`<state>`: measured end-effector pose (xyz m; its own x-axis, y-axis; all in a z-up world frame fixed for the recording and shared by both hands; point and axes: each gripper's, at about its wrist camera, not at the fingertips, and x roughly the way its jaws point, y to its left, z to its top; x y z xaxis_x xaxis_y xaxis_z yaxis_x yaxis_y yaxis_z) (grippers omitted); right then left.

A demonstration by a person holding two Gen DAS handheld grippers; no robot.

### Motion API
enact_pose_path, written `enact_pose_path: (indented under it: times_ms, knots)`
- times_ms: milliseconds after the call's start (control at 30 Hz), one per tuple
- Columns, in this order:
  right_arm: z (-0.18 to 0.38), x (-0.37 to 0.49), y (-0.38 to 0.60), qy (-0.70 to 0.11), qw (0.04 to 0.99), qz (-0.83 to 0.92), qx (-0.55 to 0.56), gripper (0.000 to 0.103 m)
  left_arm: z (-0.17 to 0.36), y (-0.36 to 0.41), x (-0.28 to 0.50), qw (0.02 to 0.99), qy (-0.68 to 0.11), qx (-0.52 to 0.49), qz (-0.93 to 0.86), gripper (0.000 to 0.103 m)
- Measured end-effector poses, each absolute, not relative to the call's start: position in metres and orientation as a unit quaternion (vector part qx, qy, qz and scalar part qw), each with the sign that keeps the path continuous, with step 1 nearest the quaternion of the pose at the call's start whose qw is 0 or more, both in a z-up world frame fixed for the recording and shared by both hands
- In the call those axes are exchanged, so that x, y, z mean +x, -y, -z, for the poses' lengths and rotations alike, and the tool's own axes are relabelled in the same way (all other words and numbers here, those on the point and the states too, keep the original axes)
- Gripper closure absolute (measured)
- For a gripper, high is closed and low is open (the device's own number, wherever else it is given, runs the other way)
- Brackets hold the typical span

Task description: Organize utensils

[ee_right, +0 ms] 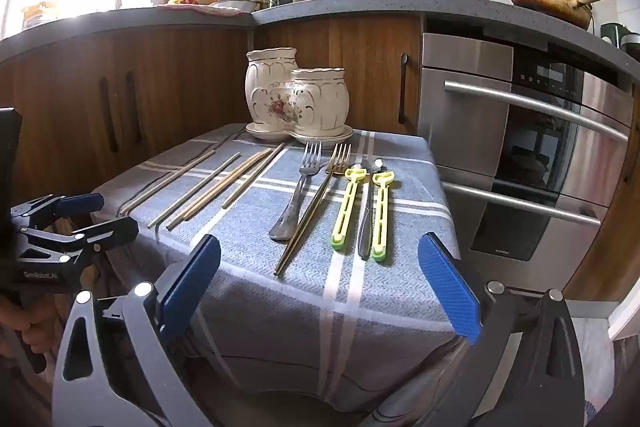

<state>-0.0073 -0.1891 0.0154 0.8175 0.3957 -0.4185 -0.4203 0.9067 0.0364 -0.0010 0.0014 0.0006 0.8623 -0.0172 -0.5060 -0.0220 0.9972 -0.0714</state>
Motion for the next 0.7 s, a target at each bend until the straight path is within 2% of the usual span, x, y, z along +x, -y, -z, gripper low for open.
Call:
enact_pose_path:
  times_ms: [700]
  knots:
    - [-0.0158,-0.0065,0.1886,-0.214,0.952,-0.217,-0.026,0.006,0.0007,-0.0024,-0.0001,0.964,-0.264,-0.032,-0.002,0.005]
